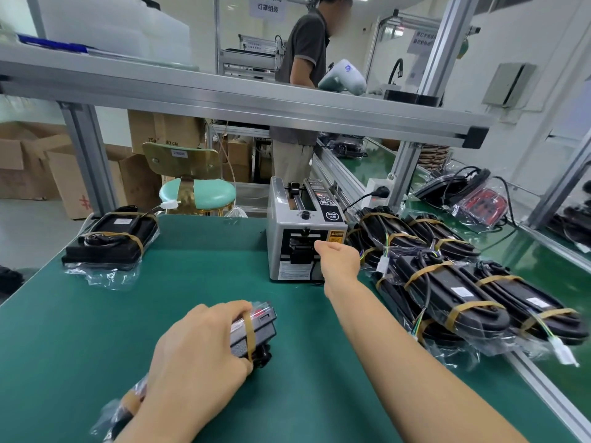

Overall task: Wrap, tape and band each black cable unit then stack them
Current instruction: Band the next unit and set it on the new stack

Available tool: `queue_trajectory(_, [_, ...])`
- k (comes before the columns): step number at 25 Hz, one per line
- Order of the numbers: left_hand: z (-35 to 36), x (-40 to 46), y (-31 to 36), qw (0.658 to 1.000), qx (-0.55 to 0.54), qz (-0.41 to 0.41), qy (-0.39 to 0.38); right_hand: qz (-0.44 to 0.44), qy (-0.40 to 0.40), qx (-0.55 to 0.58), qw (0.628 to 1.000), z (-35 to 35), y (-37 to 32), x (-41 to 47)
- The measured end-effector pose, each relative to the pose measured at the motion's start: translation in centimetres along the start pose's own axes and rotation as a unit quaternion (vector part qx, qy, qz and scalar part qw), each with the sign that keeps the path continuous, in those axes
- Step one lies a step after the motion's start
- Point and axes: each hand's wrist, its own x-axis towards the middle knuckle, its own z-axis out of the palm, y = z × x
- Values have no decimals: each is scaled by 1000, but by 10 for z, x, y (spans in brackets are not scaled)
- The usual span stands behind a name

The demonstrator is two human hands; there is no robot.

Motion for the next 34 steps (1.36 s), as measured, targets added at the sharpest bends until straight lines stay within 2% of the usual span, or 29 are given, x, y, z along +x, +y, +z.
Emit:
queue_trajectory(8, [0,-4,4,1000,17,-5,15,47,53,-22,997,24,2,15])
queue_trajectory(13, [-1,-6,7,1000,23,-10,16,99,62,61,991,31,0,20])
queue_trajectory(15, [-2,-6,8,999,29,-11,15,115,34,99,988,24,-6,7])
queue_trajectory(17, [-3,-7,9,999,30,7,23,117,-44,100,987,6,-9,-19])
queue_trajectory(20, [-6,-7,8,999,1,24,23,82,-172,61,980,-27,0,-74])
queue_trajectory(23, [-7,-7,7,1000,-21,-1,10,37,-244,79,966,-49,13,-119])
queue_trajectory(28, [-3,-13,14,999,-18,-9,38,-9,-266,64,962,-55,21,-136])
queue_trajectory(34, [0,-16,15,998,-13,2,66,-32,-234,48,971,-53,29,-144])
